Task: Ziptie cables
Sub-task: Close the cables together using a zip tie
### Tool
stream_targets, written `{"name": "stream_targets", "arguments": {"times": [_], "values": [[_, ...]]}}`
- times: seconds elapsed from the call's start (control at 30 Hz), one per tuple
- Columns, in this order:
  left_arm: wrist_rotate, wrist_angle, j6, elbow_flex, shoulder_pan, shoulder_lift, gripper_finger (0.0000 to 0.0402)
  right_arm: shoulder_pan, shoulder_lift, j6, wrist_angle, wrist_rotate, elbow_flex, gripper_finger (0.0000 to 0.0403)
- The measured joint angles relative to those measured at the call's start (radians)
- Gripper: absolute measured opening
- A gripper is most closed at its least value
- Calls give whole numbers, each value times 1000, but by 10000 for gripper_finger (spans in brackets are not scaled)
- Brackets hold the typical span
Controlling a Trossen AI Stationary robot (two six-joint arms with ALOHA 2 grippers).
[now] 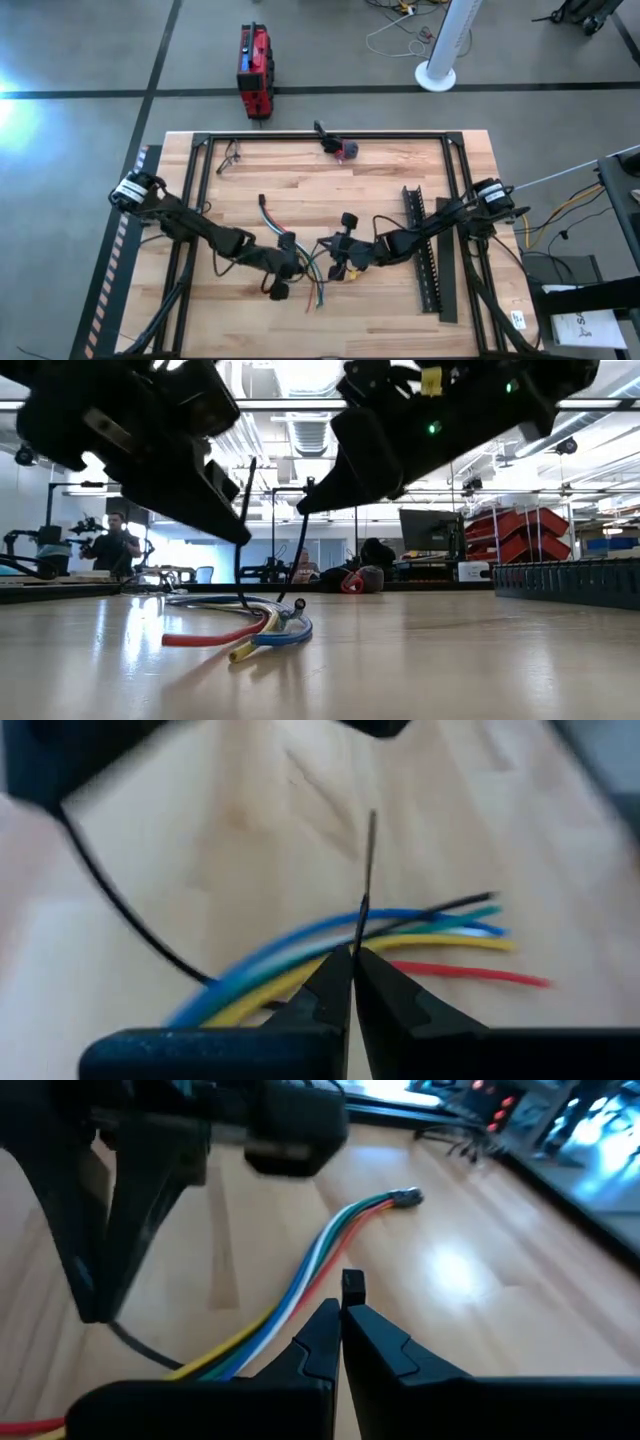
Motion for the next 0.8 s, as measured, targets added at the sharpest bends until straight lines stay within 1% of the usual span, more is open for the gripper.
{"name": "stream_targets", "arguments": {"times": [0.03, 0.1, 0.27, 0.4, 0.6, 0.7, 0.8], "values": [[48, 3, -29, -1, 10, 0, 0, 8, 0, -12, -27, 21, 16, 0], [111, 14, -78, -2, 28, 2, 0, 22, 4, -28, -90, 56, 59, 0], [182, 61, -144, -2, 61, 10, 0, 52, 6, -56, -272, 98, 171, 0], [221, 60, -192, -2, 81, 9, 0, 90, 6, -98, -389, 192, 236, 0], [296, 74, -220, -2, 109, 7, 0, 114, 7, -102, -417, 201, 253, 0], [299, 75, -221, -2, 113, 6, 0, 115, 32, -94, -411, 210, 252, 0], [300, 74, -222, -2, 115, 6, 0, 119, 84, -93, -415, 239, 268, 0]]}}
